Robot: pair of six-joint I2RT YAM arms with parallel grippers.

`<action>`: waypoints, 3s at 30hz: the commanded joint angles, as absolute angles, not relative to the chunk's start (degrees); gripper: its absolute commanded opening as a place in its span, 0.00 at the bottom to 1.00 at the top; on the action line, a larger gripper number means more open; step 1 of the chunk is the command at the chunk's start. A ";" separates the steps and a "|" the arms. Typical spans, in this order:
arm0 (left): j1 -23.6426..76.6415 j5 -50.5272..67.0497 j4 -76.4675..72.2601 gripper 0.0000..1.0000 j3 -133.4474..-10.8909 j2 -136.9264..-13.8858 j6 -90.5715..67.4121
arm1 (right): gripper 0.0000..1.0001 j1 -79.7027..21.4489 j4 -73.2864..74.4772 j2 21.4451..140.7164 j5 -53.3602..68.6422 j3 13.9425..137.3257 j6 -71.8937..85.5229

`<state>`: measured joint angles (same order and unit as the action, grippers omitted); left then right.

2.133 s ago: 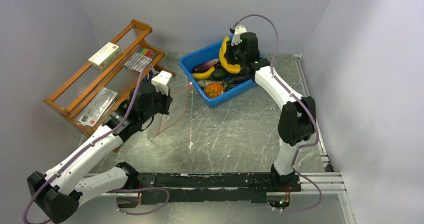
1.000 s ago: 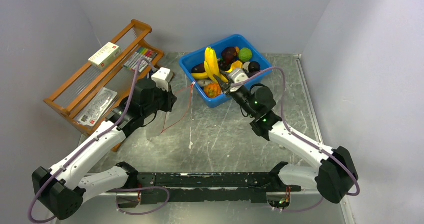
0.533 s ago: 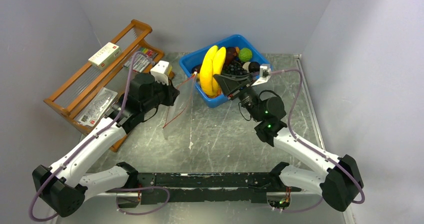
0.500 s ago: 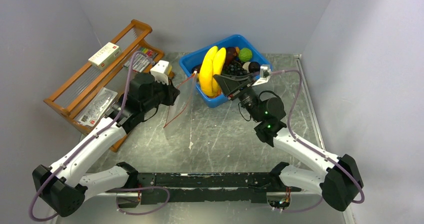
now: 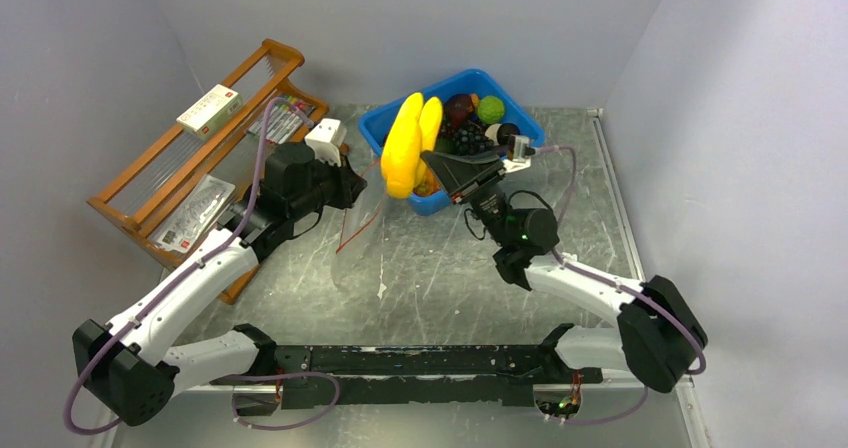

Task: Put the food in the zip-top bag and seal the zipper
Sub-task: Place the fake fruit in the zipper food storage bag.

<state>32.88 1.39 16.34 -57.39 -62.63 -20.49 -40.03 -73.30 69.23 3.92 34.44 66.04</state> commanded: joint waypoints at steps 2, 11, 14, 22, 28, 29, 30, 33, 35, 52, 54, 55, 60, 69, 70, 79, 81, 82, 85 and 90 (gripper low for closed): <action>32.08 5.42 12.00 0.07 -58.99 -62.33 -23.52 | 0.00 -43.23 -82.10 73.99 4.99 37.83 70.07; 31.99 4.45 12.51 0.07 -58.72 -61.62 -23.69 | 0.00 -45.34 -82.34 77.82 1.23 36.13 70.27; 31.91 4.59 12.23 0.07 -58.41 -61.68 -23.89 | 0.00 -45.34 -81.68 77.69 -0.67 34.51 69.53; 31.64 6.57 11.65 0.07 -58.12 -61.90 -25.19 | 0.00 -45.43 -85.56 80.34 -2.26 34.30 72.51; 31.64 6.65 10.37 0.07 -56.93 -60.87 -26.55 | 0.00 -46.38 -90.13 82.42 -8.37 33.62 72.93; 31.64 6.74 10.25 0.07 -56.72 -60.84 -26.73 | 0.00 -46.53 -90.59 82.77 -9.18 33.62 72.64; 31.63 6.86 10.20 0.07 -56.62 -60.83 -26.91 | 0.00 -46.51 -90.69 83.01 -9.61 33.65 72.65; 31.64 7.07 10.20 0.07 -56.43 -60.82 -27.15 | 0.00 -46.73 -91.68 84.16 -10.08 33.61 72.34; 31.61 6.78 10.39 0.07 -56.43 -60.85 -26.93 | 0.00 -47.03 -91.76 84.82 -10.15 33.01 72.34; 31.11 5.84 12.34 0.07 -57.02 -61.20 -26.44 | 0.02 -47.07 -84.58 79.05 -1.42 27.21 55.00; 31.00 5.55 13.13 0.07 -57.40 -61.59 -26.20 | 0.04 -47.09 -87.54 79.83 1.56 26.72 52.24; 31.02 5.66 13.47 0.07 -57.59 -61.65 -26.12 | 0.05 -47.10 -89.01 80.47 2.84 26.32 50.03; 30.93 6.99 13.14 0.07 -57.65 -61.27 -26.49 | 0.06 -46.98 -88.94 80.86 8.17 26.59 42.43; 30.85 10.68 13.35 0.07 -57.44 -61.29 -27.20 | 0.15 -46.94 -82.98 79.76 9.62 26.31 31.91; 30.85 10.76 13.25 0.07 -57.29 -61.22 -27.36 | 0.17 -46.96 -82.33 79.80 9.98 26.44 31.21; 30.76 11.21 12.64 0.07 -56.26 -60.82 -27.91 | 0.25 -46.99 -78.54 78.86 11.28 27.04 30.47; 30.67 11.43 12.32 0.07 -56.09 -60.78 -28.06 | 0.26 -47.01 -78.25 78.71 11.90 26.74 28.76; 30.65 11.68 12.15 0.07 -55.95 -60.78 -28.30 | 0.27 -46.95 -77.49 78.48 12.24 26.72 27.81; 30.66 12.49 11.60 0.07 -55.94 -60.83 -28.82 | 0.32 -46.94 -73.14 77.53 13.39 27.46 24.64; 30.63 12.48 13.17 0.07 -57.18 -61.05 -28.07 | 0.36 -47.00 -67.09 76.02 15.83 29.72 22.26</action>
<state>30.83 9.69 13.54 -56.29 -61.60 -27.88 -46.74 -71.53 77.80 13.37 27.00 26.28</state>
